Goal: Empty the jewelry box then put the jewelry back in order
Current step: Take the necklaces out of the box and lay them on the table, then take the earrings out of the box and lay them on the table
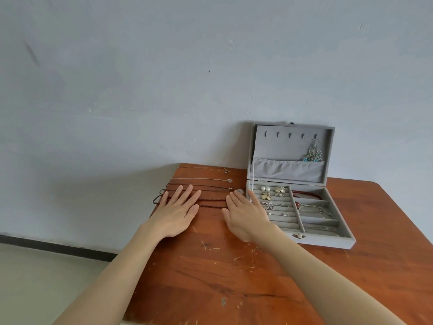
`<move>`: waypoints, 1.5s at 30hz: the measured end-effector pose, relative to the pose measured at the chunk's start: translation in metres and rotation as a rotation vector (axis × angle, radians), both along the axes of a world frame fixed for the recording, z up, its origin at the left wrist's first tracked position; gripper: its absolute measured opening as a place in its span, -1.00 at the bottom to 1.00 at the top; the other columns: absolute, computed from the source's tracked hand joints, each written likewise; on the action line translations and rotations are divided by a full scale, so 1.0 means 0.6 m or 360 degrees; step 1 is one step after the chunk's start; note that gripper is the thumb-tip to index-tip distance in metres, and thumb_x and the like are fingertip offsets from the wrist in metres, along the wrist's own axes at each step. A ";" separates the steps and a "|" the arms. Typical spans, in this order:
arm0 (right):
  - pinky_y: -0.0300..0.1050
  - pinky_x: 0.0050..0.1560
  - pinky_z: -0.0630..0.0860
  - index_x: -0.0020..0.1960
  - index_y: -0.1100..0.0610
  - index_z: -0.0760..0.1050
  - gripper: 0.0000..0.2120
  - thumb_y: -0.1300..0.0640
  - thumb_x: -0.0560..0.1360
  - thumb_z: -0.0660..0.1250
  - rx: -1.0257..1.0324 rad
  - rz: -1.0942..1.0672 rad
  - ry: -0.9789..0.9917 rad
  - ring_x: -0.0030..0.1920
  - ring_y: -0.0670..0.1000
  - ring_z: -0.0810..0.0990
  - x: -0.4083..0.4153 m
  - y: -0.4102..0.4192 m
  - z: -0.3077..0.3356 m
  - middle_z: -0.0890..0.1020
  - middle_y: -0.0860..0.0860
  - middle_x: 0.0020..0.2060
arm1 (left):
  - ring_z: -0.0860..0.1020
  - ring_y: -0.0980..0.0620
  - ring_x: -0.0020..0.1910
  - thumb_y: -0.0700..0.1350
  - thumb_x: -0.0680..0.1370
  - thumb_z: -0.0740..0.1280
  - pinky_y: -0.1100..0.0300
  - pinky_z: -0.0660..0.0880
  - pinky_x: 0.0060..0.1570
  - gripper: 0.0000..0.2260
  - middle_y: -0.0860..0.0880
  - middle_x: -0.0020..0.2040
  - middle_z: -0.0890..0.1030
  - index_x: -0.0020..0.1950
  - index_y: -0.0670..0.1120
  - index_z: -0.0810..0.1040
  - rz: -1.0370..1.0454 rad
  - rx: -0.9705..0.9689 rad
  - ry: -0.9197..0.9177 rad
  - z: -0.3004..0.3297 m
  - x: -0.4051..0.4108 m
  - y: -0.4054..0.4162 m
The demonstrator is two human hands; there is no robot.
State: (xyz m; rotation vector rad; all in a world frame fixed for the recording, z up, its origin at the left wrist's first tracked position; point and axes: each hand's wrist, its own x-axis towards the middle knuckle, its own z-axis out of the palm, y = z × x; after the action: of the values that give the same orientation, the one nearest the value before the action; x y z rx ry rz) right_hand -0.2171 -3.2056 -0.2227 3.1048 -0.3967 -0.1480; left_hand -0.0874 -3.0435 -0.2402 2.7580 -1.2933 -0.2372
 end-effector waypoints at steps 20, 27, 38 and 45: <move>-0.09 0.02 0.41 0.06 0.14 0.59 -0.79 0.17 0.54 0.21 0.0811 -0.0857 -0.1437 -0.01 0.09 0.53 -0.101 -0.319 0.108 0.63 0.11 -0.04 | 0.48 0.01 0.08 -0.20 0.55 0.24 0.11 0.41 0.13 -0.76 -0.02 0.04 0.60 0.20 -0.10 0.54 -0.0191 -0.1338 -0.0065 0.126 -0.137 -0.359; -0.02 0.02 0.24 0.01 0.10 0.60 -0.80 0.13 0.54 0.20 0.0433 -0.0885 -0.1490 0.05 0.13 0.44 -0.059 -0.361 0.096 0.59 0.09 -0.04 | 0.41 -0.05 0.14 -0.07 0.57 0.22 0.09 0.24 0.09 -0.78 -0.01 0.11 0.59 0.15 -0.04 0.56 0.0061 -0.1305 -0.0212 0.126 -0.149 -0.480; -0.04 -0.02 0.23 0.00 0.09 0.60 -0.80 0.14 0.54 0.20 0.0396 -0.0797 -0.1590 0.00 0.10 0.44 -0.053 -0.364 0.080 0.58 0.07 -0.11 | 0.58 -0.04 -0.07 -0.06 0.53 0.28 -0.01 0.49 0.02 -0.84 0.01 -0.14 0.67 -0.10 -0.01 0.65 0.0412 -0.1518 0.0220 0.147 -0.180 -0.528; -0.08 -0.06 0.13 -0.04 0.05 0.62 -0.84 0.09 0.51 0.26 0.0342 -0.0837 -0.1637 -0.02 0.08 0.46 -0.049 -0.363 0.081 0.59 0.03 -0.14 | 0.55 0.01 -0.24 -0.11 0.48 0.26 0.21 0.38 -0.26 -0.82 0.03 -0.27 0.64 -0.23 -0.04 0.64 0.0520 -0.1530 0.0222 0.153 -0.177 -0.528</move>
State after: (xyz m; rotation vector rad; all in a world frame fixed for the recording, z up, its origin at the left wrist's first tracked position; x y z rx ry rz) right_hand -0.2467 -3.4234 -0.1742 2.8874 -1.2315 1.5114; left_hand -0.1936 -3.3604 -0.1484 2.0069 -0.6317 0.1780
